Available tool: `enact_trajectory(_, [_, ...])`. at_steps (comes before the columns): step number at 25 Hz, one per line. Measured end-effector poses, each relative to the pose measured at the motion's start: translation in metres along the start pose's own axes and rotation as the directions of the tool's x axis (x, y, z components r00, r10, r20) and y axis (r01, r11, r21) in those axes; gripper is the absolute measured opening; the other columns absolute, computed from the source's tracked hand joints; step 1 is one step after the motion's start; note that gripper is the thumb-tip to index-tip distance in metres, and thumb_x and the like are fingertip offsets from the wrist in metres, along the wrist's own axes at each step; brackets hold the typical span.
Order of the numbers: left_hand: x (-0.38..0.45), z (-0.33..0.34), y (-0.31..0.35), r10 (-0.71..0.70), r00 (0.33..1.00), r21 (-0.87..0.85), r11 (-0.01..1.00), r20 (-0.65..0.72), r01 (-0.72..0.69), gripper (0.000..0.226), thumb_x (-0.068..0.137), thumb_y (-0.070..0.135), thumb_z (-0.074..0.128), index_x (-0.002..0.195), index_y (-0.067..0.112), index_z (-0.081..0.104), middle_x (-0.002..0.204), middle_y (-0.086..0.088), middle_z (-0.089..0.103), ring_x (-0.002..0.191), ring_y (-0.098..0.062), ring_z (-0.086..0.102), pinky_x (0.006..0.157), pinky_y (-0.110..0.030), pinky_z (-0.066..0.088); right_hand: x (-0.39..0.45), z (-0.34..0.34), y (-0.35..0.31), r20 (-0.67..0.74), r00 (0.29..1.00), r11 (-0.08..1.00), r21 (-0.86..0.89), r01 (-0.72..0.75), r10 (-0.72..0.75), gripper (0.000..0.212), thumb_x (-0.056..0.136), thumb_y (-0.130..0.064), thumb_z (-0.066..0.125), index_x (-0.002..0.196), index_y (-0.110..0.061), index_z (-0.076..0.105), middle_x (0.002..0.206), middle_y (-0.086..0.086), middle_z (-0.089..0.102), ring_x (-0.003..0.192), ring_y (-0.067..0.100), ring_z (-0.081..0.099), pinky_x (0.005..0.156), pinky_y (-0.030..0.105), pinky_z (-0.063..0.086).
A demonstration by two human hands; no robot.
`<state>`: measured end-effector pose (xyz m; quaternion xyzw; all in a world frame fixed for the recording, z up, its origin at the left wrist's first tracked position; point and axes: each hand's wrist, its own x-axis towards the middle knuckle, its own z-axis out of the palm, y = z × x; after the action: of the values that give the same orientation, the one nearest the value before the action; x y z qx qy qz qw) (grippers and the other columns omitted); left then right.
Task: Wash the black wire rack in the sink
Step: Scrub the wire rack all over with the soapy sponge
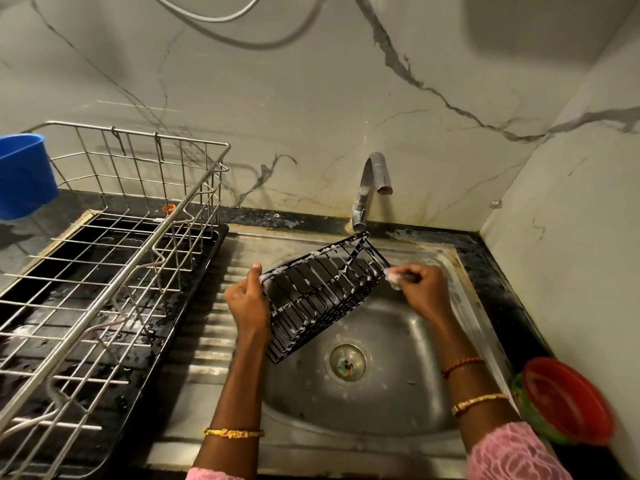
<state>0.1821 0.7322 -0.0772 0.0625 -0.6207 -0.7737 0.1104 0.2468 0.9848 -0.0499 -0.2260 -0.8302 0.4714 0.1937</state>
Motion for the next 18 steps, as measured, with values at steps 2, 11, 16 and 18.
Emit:
enact_trajectory(2, [0.000, 0.001, 0.001, 0.031, 0.999, 0.022, 0.999, 0.016, -0.032, 0.053, 0.096, 0.015, 0.052, 0.047, 0.015, 0.030, 0.034, 0.013, 0.027, 0.033, -0.006, 0.019, 0.043, -0.022, 0.014, 0.015, 0.006, -0.022, -0.038, 0.998, 0.997, 0.052, 0.049, -0.047, 0.016, 0.079, -0.003, 0.068, 0.094, -0.009, 0.071, 0.097, 0.005, 0.071, 0.084, 0.010, 0.064, 0.065, 0.008, 0.048])
enact_trajectory(11, [-0.010, 0.007, 0.006, 0.044, 0.999, 0.022, 0.999, 0.025, -0.044, 0.054, 0.096, 0.014, 0.052, 0.047, 0.016, 0.029, 0.033, 0.010, 0.027, 0.032, -0.004, 0.018, 0.041, -0.020, 0.012, 0.021, 0.017, -0.030, 0.152, 0.988, 0.981, -0.192, 0.006, 0.024, 0.018, 0.083, 0.000, 0.063, 0.099, -0.006, 0.069, 0.109, 0.008, 0.067, 0.075, 0.009, 0.057, 0.055, 0.014, 0.046])
enact_trajectory(16, [-0.010, 0.007, -0.003, -0.014, 0.999, 0.008, 1.000, 0.031, 0.013, 0.052, 0.096, 0.012, 0.051, 0.048, 0.015, 0.032, 0.032, 0.012, 0.030, 0.030, -0.002, 0.020, 0.039, -0.019, 0.014, 0.018, -0.002, -0.015, 0.093, 0.985, 0.982, -0.137, -0.130, 0.143, 0.017, 0.077, 0.000, 0.070, 0.093, -0.004, 0.071, 0.095, 0.005, 0.069, 0.081, 0.014, 0.060, 0.072, 0.026, 0.049])
enact_trajectory(18, [-0.007, 0.007, -0.003, -0.015, 0.999, 0.009, 1.000, 0.040, 0.014, 0.052, 0.096, 0.012, 0.052, 0.048, 0.015, 0.032, 0.032, 0.012, 0.030, 0.030, -0.003, 0.019, 0.039, -0.019, 0.012, 0.033, -0.001, -0.028, 0.009, 0.996, 0.995, -0.032, -0.089, 0.090, 0.018, 0.078, -0.003, 0.070, 0.096, -0.006, 0.070, 0.092, 0.001, 0.067, 0.079, 0.009, 0.060, 0.072, 0.023, 0.050])
